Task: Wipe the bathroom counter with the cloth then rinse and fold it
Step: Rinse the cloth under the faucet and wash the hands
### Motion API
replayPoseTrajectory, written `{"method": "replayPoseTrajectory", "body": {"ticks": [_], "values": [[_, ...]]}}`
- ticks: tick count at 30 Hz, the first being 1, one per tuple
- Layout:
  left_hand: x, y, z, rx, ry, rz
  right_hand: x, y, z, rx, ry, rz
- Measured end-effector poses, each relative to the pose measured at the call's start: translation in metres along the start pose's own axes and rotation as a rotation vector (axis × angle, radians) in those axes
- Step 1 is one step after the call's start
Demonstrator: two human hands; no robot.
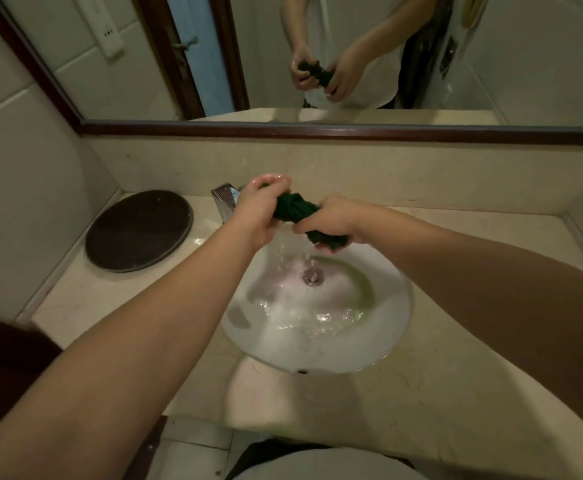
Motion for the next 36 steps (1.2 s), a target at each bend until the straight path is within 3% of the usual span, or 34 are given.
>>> {"method": "replayPoseTrajectory", "body": {"ticks": [2, 4, 9, 12, 15, 19, 23, 27, 29, 36], "values": [[0.005, 0.012, -0.007, 0.066, -0.206, 0.159, 0.002, 0.0, -0.011, 0.023, -0.22, 0.077], [0.014, 0.027, -0.018, 0.189, -0.569, 0.309, 0.008, 0.001, -0.017, 0.018, -0.353, 0.178], [0.045, 0.054, -0.011, 0.705, -1.591, 0.663, 0.008, 0.007, -0.005, -0.093, -0.342, 0.317], [0.052, 0.06, -0.01, 0.977, -1.78, 0.712, 0.008, 0.022, 0.005, -0.15, -0.278, 0.354], [0.059, 0.06, -0.009, 1.069, -1.865, 0.715, 0.011, 0.031, 0.014, -0.198, -0.181, 0.343], [0.065, 0.049, -0.006, 0.999, -1.96, 0.647, 0.008, 0.027, 0.021, -0.209, -0.016, 0.143], [0.068, 0.04, -0.006, 0.841, -2.113, 0.474, 0.009, 0.018, 0.018, -0.139, 0.027, -0.074], [0.065, 0.031, 0.008, 0.698, -2.191, 0.447, 0.01, 0.013, 0.02, -0.208, 0.489, -0.262], [0.063, 0.028, 0.014, 0.634, -2.179, 0.447, 0.009, 0.011, 0.017, -0.214, 0.558, -0.373], [0.057, 0.014, 0.019, 0.397, -2.074, 0.344, 0.003, 0.012, 0.008, -0.262, 0.58, -0.452]]}}
Point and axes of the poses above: each hand's wrist, its own y-axis away from the middle knuckle, its own x-axis out of the palm, z = x × y, the point moved 7 cm from there along -y, towards the middle knuckle, and after that the axes turned 14 degrees about y, right-handed, at the moved point
